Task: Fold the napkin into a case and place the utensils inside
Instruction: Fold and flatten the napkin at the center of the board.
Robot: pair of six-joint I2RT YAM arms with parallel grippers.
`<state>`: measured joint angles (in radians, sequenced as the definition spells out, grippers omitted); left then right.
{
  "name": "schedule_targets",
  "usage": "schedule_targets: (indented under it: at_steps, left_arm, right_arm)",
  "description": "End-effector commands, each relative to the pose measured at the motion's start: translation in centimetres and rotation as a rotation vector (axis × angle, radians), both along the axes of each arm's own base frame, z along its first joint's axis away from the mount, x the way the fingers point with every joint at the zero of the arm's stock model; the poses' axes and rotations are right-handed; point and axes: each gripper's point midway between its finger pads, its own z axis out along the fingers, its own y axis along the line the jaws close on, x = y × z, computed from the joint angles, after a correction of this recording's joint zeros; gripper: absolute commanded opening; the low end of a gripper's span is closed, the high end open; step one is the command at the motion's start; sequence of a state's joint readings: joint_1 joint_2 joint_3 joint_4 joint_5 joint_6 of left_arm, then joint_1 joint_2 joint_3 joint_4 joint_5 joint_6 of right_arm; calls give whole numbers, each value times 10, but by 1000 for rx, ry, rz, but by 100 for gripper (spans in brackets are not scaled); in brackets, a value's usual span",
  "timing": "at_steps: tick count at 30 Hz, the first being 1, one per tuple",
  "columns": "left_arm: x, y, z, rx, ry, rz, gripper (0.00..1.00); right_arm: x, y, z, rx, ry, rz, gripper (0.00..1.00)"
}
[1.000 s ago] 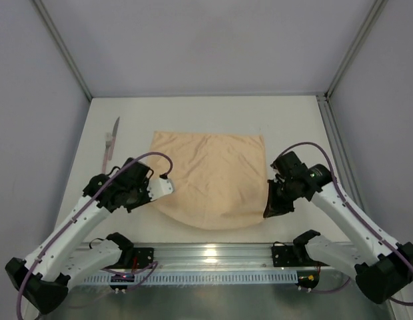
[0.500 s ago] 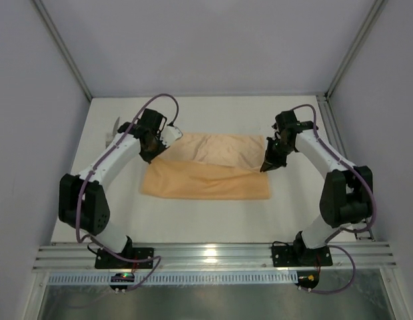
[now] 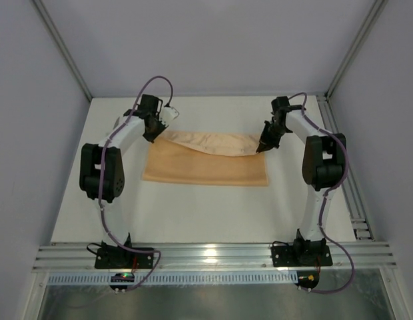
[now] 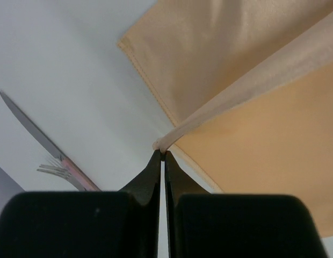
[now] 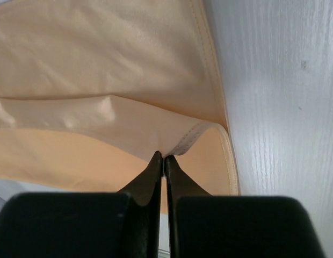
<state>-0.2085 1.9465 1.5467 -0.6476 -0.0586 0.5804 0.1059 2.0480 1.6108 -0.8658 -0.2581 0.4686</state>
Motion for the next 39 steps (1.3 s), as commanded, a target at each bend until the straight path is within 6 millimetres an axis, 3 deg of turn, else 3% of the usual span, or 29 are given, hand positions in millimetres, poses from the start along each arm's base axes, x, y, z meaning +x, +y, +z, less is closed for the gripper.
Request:
schedule_targets:
  at_steps: [1, 5, 13, 20, 21, 23, 27, 31, 33, 35, 39]
  left_arm:
    - [33, -7, 3, -44, -86, -7, 0]
    - [41, -5, -6, -61, -95, 27, 0]
    - [57, 1, -11, -58, -146, 74, 0]
    - [59, -10, -15, -103, -139, 35, 0]
    - [59, -10, -15, -103, -142, 34, 0]
    - [61, -10, -18, -97, -141, 34, 0]
    - [62, -10, -24, -96, -134, 36, 0]
    - [66, -10, -25, -99, -137, 49, 0]
    - [69, -11, -23, -105, -139, 63, 0]
    - [68, -11, -25, -107, -132, 69, 0]
    - [68, -9, -24, -102, -133, 77, 0]
  right_arm:
    - [23, -3, -1, 38, -17, -109, 3]
    - [34, 1, -9, 67, -18, -163, 3]
    - [44, -12, -7, 67, -66, -277, 4]
    - [62, -10, -6, 100, -107, -289, 16]
    - [64, -10, -5, 101, -113, -291, 18]
    - [70, -12, -1, 102, -129, -293, 36]
    - [78, -15, 14, 83, -203, -247, 52]
    - [94, -25, 52, 29, -367, -155, 53]
    - [97, -27, 60, 2, -421, -80, 53]
    - [96, -32, 57, -32, -420, -36, 53]
    - [92, -48, 32, -143, -349, 37, 50]
